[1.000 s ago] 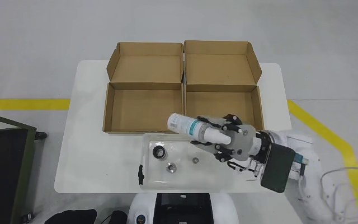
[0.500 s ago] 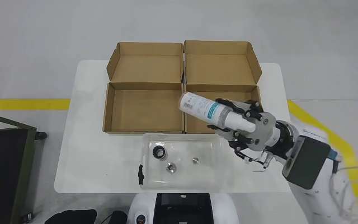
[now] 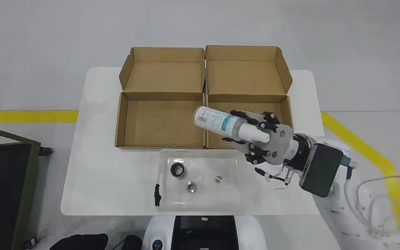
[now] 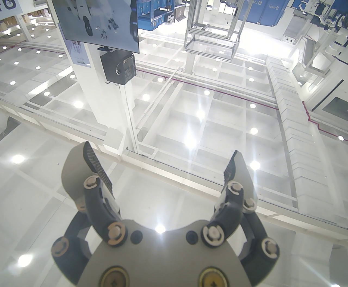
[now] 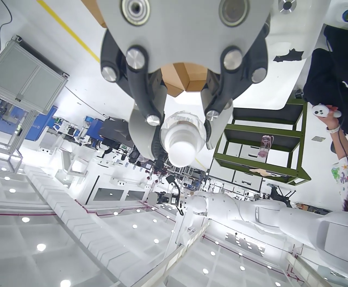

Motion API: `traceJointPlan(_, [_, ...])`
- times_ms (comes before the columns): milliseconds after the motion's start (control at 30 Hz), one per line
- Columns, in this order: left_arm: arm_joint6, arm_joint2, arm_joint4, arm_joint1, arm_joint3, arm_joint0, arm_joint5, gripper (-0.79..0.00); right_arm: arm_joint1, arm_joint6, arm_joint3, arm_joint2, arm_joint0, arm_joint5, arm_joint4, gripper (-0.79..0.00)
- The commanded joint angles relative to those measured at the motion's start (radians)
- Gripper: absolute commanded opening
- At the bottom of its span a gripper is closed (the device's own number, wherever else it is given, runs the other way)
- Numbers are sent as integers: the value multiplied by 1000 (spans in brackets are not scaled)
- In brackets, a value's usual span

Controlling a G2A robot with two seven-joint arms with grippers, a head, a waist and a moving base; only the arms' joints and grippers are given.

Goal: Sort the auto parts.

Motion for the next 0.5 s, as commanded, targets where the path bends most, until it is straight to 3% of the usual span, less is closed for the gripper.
traceJointPlan(0, [0, 0, 0, 0, 0, 0, 0, 0, -2, 7, 14, -14, 6, 1, -6, -785])
traceJointPlan(467, [0, 0, 0, 0, 0, 0, 0, 0, -8, 56, 152, -73, 5, 3, -11, -785])
